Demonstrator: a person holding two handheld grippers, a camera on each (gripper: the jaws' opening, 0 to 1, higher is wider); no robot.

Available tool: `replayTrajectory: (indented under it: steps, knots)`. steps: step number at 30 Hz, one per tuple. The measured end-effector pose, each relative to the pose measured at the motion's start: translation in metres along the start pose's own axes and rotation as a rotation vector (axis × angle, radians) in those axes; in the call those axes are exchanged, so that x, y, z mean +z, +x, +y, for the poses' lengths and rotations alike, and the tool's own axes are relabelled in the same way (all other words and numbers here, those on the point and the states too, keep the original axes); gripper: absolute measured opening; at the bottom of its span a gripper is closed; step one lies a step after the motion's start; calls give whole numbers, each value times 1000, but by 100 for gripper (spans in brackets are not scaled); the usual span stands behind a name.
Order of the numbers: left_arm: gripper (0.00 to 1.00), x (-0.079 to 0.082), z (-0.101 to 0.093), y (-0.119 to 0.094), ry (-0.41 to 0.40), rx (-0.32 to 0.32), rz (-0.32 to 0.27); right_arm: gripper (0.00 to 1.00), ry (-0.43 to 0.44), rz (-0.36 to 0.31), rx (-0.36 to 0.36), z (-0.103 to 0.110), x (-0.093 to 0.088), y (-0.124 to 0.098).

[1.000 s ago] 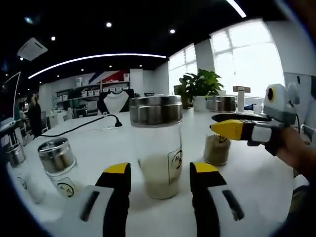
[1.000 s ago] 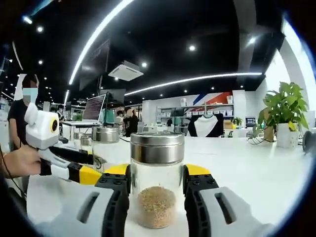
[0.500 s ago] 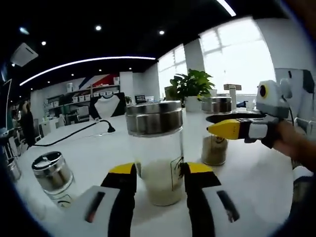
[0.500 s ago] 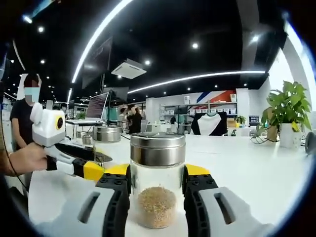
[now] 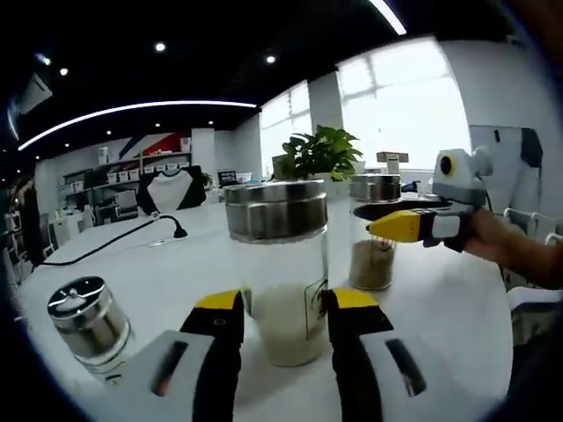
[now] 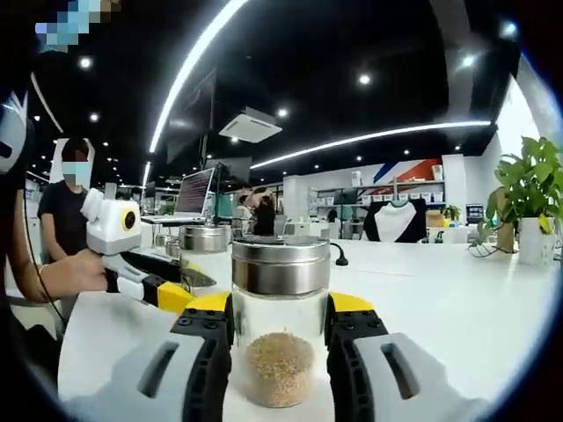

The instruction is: Rotate the seasoning bottle until the label or dispensing opening points toward the visible target arrow and the bottle remains upright within the marked orientation range

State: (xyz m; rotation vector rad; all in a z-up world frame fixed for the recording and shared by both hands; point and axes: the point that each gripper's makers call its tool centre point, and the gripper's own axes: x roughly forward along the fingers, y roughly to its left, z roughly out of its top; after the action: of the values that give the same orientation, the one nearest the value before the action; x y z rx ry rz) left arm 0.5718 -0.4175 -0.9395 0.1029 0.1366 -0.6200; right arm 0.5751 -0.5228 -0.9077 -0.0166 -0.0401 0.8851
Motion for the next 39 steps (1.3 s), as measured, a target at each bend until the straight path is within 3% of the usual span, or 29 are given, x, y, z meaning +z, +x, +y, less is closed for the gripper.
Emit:
replayTrajectory:
  steps: [10,21,29,39]
  knots:
    - [40,0,-2,1,3,-65,-4,39,6,-3,152,9,1,-2]
    - [40,0,-3,2,5,-110,-13,39,10,-8,258,9,1,-3]
    - [40,1,-4,2,6,-138,-13,39,13,-14,304,12,1,-4]
    - [40,1,-5,2,13,-147,-8,39,8,-8,305,15,1,-3]
